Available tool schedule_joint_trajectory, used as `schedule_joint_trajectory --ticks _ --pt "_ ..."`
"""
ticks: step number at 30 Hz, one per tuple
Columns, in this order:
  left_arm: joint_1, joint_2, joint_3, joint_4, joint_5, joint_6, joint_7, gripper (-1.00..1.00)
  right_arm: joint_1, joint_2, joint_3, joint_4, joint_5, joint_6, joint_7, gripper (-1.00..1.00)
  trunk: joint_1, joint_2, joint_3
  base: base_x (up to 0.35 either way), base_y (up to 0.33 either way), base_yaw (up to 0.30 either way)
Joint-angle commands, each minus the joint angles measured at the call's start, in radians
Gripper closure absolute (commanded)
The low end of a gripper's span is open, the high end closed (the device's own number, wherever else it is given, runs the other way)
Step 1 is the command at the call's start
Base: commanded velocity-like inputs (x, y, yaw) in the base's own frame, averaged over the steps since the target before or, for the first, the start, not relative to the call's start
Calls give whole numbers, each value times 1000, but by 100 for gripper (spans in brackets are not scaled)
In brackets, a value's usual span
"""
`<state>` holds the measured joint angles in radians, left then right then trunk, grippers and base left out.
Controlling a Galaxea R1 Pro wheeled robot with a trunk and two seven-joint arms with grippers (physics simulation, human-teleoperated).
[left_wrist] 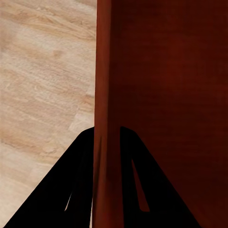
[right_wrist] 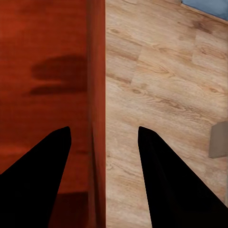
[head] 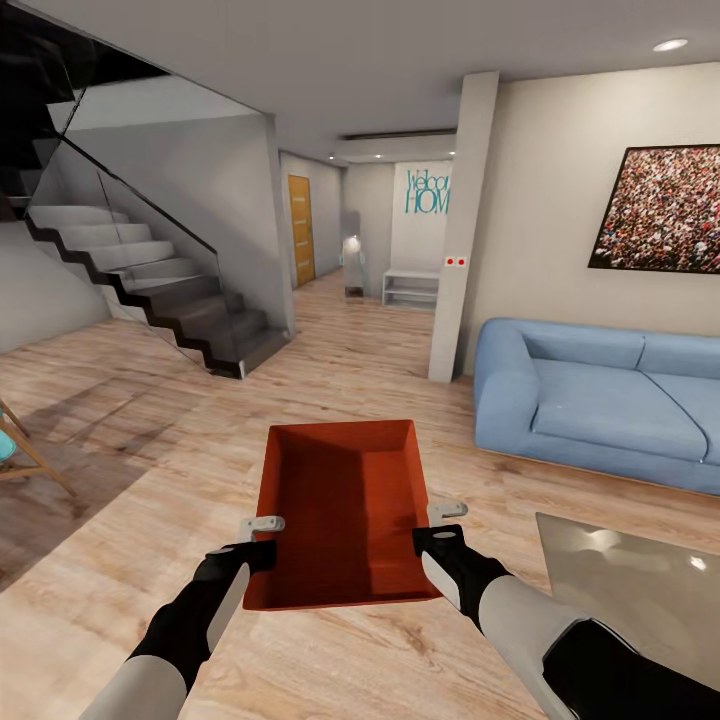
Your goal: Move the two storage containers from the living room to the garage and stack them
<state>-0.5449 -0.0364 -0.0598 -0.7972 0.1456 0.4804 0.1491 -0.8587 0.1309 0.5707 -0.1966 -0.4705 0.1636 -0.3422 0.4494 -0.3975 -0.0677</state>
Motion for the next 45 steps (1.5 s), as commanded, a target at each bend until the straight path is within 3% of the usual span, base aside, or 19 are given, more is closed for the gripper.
schedule_joint_trajectory --ticks 1,28,45 --pt "-1 1 -2 -3 -28 -14 15 100 0 -1 38 0 -42 5 12 100 1 -2 -2 14 0 0" --pt "-1 2 -2 -4 -28 -22 17 100 0 -1 40 1 -42 5 12 100 1 -2 -2 6 0 0" --pt "-1 1 -2 -4 -28 -23 22 100 0 -1 40 1 -40 5 12 100 1 -2 -2 154 -33 0"
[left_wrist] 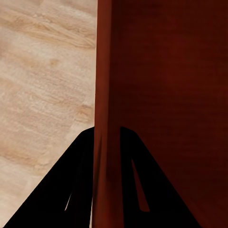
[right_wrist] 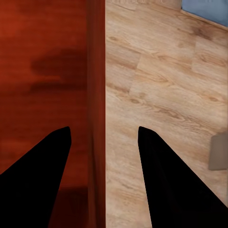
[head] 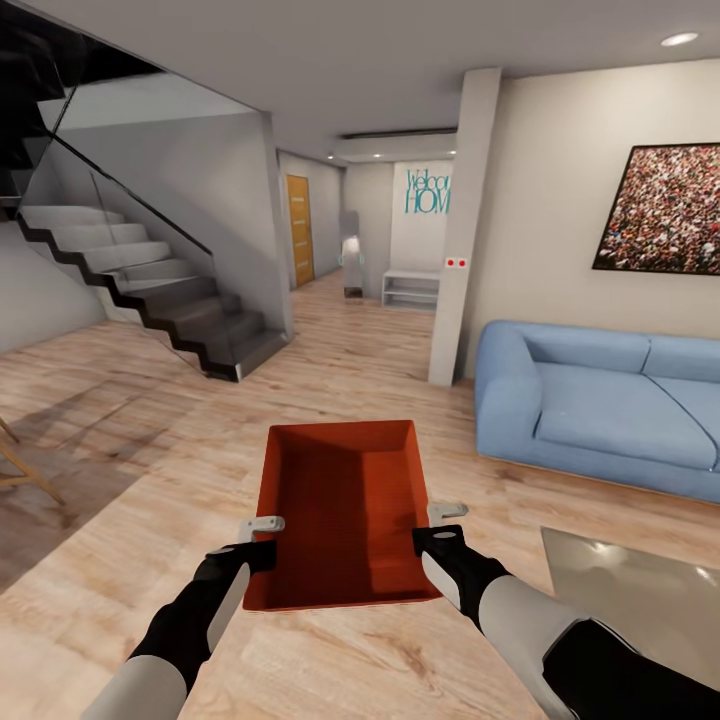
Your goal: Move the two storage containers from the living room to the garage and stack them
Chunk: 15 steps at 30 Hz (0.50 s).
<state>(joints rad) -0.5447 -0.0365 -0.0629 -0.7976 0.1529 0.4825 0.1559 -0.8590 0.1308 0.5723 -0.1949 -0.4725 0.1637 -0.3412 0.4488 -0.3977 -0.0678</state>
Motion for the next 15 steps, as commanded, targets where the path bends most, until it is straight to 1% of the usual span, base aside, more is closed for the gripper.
schedule_joint_trajectory --ticks 1,15 --pt "-1 1 2 -3 -35 -25 15 100 0 0 38 0 -38 5 11 100 1 -2 -2 310 0 0" --pt "-1 1 2 -2 -35 -24 16 100 0 0 38 0 -38 5 11 100 1 -2 -2 320 0 0"
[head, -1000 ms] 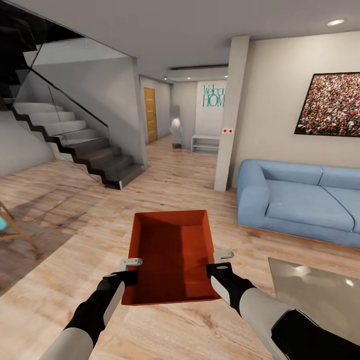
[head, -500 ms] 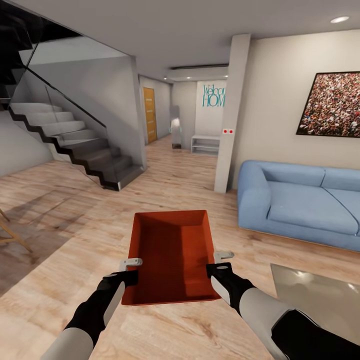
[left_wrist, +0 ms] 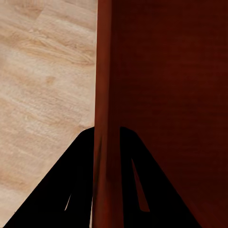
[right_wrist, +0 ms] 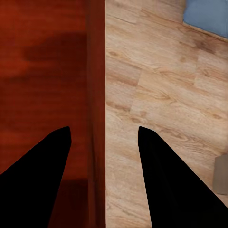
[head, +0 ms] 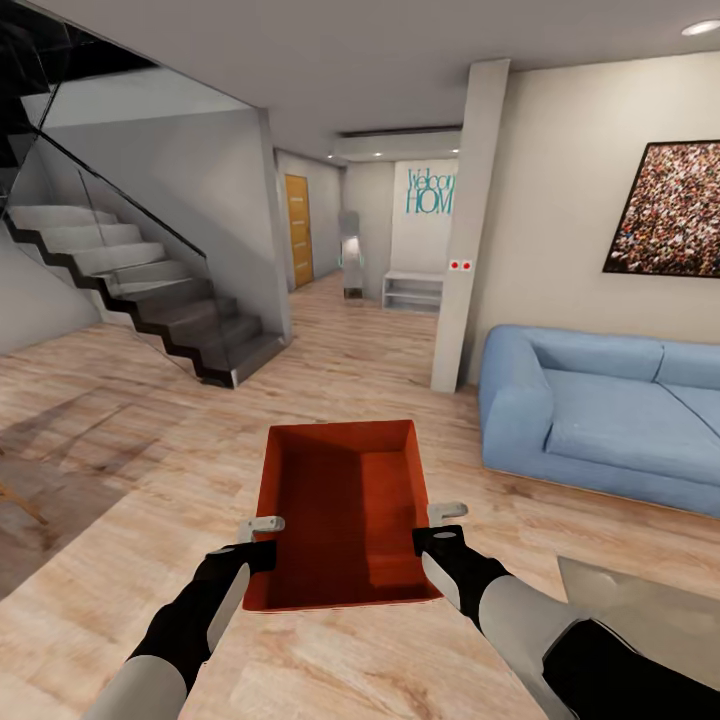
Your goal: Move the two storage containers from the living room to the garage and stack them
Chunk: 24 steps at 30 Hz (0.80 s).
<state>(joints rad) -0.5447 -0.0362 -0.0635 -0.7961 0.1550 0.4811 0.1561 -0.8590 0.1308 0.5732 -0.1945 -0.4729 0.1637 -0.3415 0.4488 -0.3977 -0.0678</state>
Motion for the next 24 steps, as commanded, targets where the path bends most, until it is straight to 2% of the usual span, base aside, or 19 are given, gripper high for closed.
schedule_joint_trajectory --ticks 1,24 --pt "-1 1 2 -3 -37 -22 16 100 0 0 37 0 -38 5 12 100 1 -2 -2 322 0 0" --pt "-1 2 2 -2 -37 -18 13 100 0 0 37 -1 -38 5 12 100 1 -2 -2 322 0 0"
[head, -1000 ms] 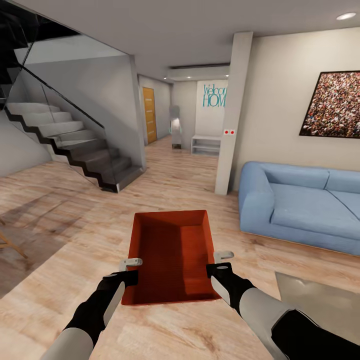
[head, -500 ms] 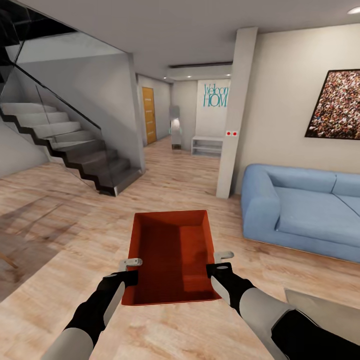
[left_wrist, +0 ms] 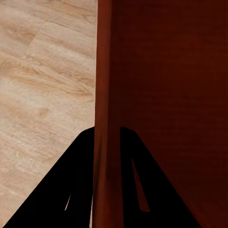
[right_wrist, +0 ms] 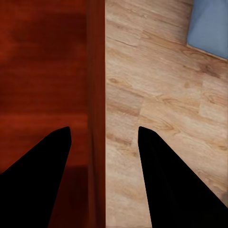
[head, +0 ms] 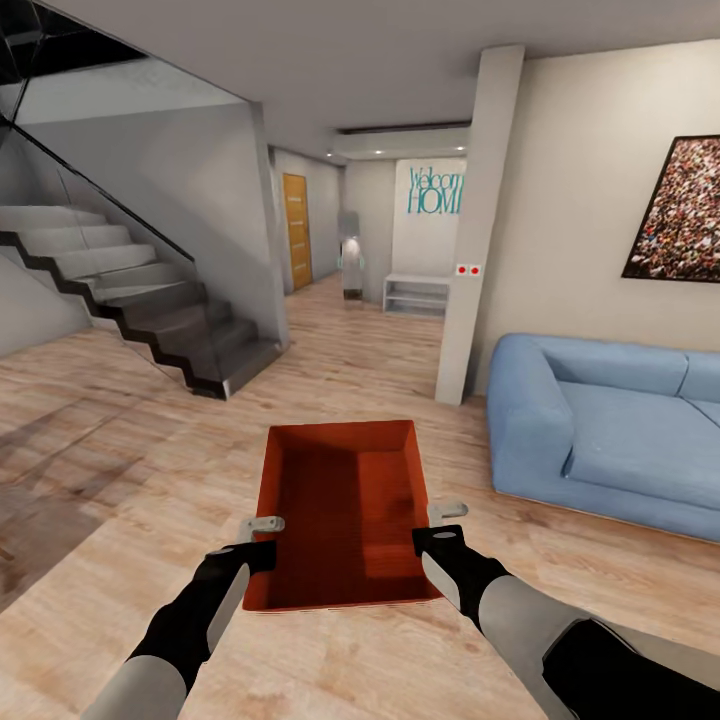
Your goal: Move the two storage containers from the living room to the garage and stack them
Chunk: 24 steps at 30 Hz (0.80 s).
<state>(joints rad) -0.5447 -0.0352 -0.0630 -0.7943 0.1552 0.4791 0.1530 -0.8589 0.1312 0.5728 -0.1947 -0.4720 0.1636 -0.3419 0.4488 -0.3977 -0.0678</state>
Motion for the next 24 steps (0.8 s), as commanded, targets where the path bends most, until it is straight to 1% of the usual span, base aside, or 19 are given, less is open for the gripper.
schedule_joint_trajectory --ticks 1,24 --pt "-1 1 2 -3 -37 -16 16 100 0 -1 38 -1 -39 5 12 100 1 -2 -2 322 0 0" --pt "-1 3 2 -3 -37 -14 14 100 0 -1 38 0 -39 5 12 100 1 -2 -2 322 0 0"
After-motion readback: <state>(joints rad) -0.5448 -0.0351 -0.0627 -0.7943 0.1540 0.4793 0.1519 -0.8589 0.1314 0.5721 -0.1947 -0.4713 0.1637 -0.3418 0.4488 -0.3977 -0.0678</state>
